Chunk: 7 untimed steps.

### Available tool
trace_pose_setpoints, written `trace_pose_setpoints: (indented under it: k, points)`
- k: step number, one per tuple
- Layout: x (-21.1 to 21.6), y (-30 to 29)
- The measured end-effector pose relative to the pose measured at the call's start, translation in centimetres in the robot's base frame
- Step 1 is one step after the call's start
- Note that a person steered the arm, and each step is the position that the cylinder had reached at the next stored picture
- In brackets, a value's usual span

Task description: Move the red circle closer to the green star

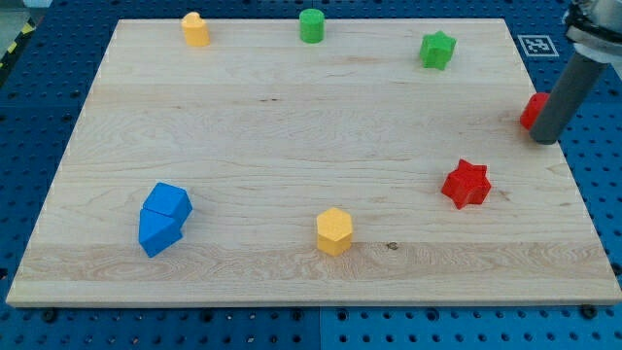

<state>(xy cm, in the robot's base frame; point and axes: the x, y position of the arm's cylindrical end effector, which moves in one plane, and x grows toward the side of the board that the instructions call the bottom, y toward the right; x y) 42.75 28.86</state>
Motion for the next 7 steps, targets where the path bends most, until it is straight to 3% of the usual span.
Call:
trace_pose_setpoints:
  k: [1,7]
  points:
    - [0.3,1.7]
    - [-13.8,-5.9]
